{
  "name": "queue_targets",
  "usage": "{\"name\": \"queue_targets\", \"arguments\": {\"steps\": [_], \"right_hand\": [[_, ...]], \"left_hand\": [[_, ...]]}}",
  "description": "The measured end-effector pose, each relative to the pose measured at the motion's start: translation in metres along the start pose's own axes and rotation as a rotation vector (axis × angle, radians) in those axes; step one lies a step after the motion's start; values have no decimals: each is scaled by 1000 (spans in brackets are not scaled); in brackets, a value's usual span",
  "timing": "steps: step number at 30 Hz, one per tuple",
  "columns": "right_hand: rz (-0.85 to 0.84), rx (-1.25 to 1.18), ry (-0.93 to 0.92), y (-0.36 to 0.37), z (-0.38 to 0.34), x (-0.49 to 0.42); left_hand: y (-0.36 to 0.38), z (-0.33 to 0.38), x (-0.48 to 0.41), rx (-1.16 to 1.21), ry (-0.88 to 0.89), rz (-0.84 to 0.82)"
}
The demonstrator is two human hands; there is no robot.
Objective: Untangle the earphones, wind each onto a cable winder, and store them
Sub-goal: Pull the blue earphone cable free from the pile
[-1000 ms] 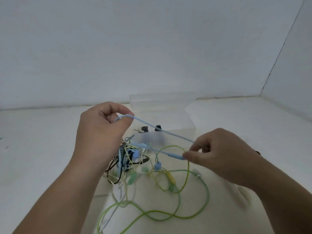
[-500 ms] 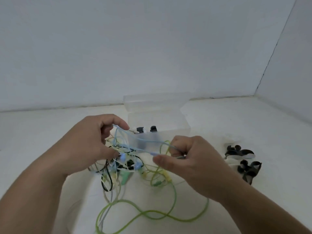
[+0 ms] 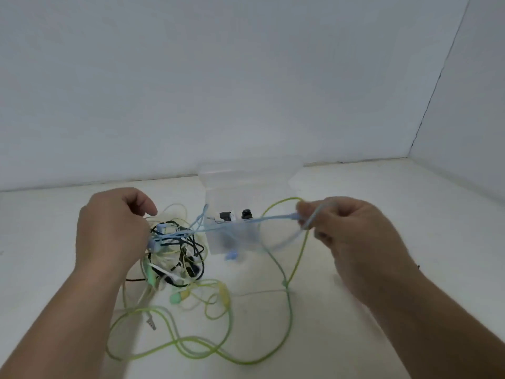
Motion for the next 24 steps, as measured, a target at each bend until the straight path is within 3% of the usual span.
{"name": "queue_targets", "arguments": {"steps": [4,6,10,13,16,18,21,24], "right_hand": [[111,-200,83,-15,-5,-4],[116,-231,124,-13,-3,-4],[90,-204,156,-6,-2,-2],[7,-217,156,0,-2,-1],[-87,-216,146,5,-5,2],[-126,-222,135,5,-8,4],[-140,-212,119,5,-12,5],[-115,-232,112,0,-11,2]], "left_hand": [[7,-6,-2,-200,2,-117],[7,2,-2,-227,96,-122],[-9,55,21,305,451,-4],[8,79,42,447,611,-167],[40,78,53,263,623,-426],[53,71,56,191,589,-508],[53,68,53,289,495,-543],[47,67,49,567,339,-564]]}}
Point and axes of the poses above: each hand's wrist, its own x-axis away from the middle knuckle, its own y-axis out of the palm, z = x × y, the point moved 6 cm from there along -x, towards the middle knuckle, and after that the axes turned 9 degrees about y, right-handed, at the moved point
